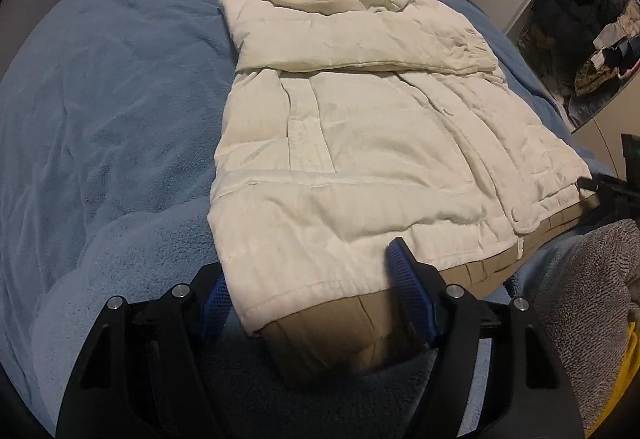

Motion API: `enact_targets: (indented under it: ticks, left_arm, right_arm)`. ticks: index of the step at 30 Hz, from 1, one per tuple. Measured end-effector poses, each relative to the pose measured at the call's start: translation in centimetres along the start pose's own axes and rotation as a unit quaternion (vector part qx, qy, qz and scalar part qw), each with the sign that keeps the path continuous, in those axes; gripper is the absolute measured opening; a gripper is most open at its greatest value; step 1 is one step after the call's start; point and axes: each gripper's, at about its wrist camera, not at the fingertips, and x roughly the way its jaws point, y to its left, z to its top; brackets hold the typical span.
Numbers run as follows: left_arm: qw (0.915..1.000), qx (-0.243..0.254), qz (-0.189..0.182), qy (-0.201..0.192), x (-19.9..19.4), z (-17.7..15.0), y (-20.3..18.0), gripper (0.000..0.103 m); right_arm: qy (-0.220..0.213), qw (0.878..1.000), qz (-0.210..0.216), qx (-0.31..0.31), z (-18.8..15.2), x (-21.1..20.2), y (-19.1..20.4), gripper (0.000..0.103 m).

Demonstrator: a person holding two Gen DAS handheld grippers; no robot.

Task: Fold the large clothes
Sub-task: 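Grasp the tan-lined hem with the left gripper while the right gripper grasps the hem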

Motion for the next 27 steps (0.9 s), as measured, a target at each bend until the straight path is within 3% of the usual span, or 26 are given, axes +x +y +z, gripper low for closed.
enact_targets:
  ticks: [2, 3, 4, 5, 7, 10, 14, 27]
  left_arm:
    - [1.0000, 0.003, 0.002, -0.004, -0.1, 0.0, 0.1, 0.059]
    - [0.9999, 0.006, 0.003, -0.008, -0.3, -0.1, 0.1, 0.045]
    - [0.9999, 0.008, 0.000, -0.010, -0.5, -0.1, 0.2, 0.037]
    - [0.9998, 0.010, -0.009, -0.014, -0.7, 0.0, 0.3, 0.029]
    - [0.9992, 0.025, -0.007, -0.030, -1.2, 0.4, 0.0, 0.023]
    - [0.9976, 0.044, -0.001, -0.055, -2.0, 1.4, -0.8, 0.020]
    - [0.9954, 0.033, -0.018, -0.089, -3.1, 4.4, -0.3, 0.017]
    - [0.9894, -0.008, -0.025, -0.143, -2.9, 15.9, 4.5, 0.016]
  right_arm:
    - [0.002, 1.000, 0.004, -0.005, 0.0, 0.0, 0.3, 0.060]
    - [0.004, 1.000, 0.004, -0.011, -0.2, 0.0, 0.5, 0.050]
    - [0.006, 1.000, -0.002, -0.018, -0.4, -0.1, 0.8, 0.035]
    - [0.004, 1.000, -0.005, -0.022, -0.5, -0.2, 0.8, 0.027]
    - [-0.013, 1.000, -0.005, -0.028, -0.1, -1.0, 0.6, 0.016]
    - [-0.059, 0.997, -0.012, -0.047, 1.8, -3.0, 1.0, 0.013]
    - [-0.105, 0.992, -0.011, -0.065, 5.0, -5.0, 1.8, 0.011]
    - [-0.171, 0.982, -0.029, -0.070, 17.8, -5.8, 1.8, 0.011]
